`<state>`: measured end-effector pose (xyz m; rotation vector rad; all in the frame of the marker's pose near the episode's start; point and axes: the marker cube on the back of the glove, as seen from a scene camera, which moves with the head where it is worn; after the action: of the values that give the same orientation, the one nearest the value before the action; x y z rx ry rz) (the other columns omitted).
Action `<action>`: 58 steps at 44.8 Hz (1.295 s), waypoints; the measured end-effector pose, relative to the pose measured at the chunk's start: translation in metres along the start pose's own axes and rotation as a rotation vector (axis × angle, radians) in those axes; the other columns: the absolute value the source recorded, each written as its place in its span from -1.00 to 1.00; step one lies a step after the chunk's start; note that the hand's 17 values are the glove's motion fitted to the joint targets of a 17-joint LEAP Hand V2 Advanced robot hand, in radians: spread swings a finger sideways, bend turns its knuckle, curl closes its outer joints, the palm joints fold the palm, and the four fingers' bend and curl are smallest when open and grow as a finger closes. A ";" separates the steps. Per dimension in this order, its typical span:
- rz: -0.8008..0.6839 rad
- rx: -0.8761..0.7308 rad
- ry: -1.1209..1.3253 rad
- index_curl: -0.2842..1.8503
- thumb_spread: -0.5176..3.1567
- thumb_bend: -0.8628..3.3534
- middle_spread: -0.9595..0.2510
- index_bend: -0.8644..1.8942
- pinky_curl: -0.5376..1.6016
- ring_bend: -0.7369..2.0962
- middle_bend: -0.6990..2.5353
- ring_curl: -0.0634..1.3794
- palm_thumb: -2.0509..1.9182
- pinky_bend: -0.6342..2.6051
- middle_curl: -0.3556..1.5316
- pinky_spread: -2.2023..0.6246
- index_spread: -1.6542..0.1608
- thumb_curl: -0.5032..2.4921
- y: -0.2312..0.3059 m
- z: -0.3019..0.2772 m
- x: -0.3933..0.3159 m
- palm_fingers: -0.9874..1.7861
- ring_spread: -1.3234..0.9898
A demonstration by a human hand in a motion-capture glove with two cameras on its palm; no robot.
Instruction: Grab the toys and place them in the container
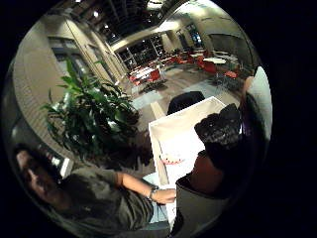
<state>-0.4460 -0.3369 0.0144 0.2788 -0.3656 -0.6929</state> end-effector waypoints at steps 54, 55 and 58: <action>0.555 -0.630 -0.142 -0.01 -0.09 -0.62 0.09 0.00 -0.21 0.13 -0.18 -0.47 -0.01 -0.08 0.07 0.46 0.32 -0.53 0.282 0.229 0.196 -0.04 -0.15; 0.542 -0.649 -0.129 0.00 -0.09 -0.62 0.11 0.01 -0.20 0.10 -0.22 -0.47 -0.01 -0.07 0.06 0.47 0.32 -0.52 0.287 0.233 0.194 -0.11 -0.15; 0.510 -0.636 -0.093 0.02 -0.12 -0.62 0.14 0.05 -0.18 0.04 -0.29 -0.48 0.00 -0.03 0.02 0.50 0.32 -0.52 0.293 0.241 0.191 -0.20 -0.14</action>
<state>-0.2441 -0.2789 0.3839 -0.4426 -0.2717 -0.2903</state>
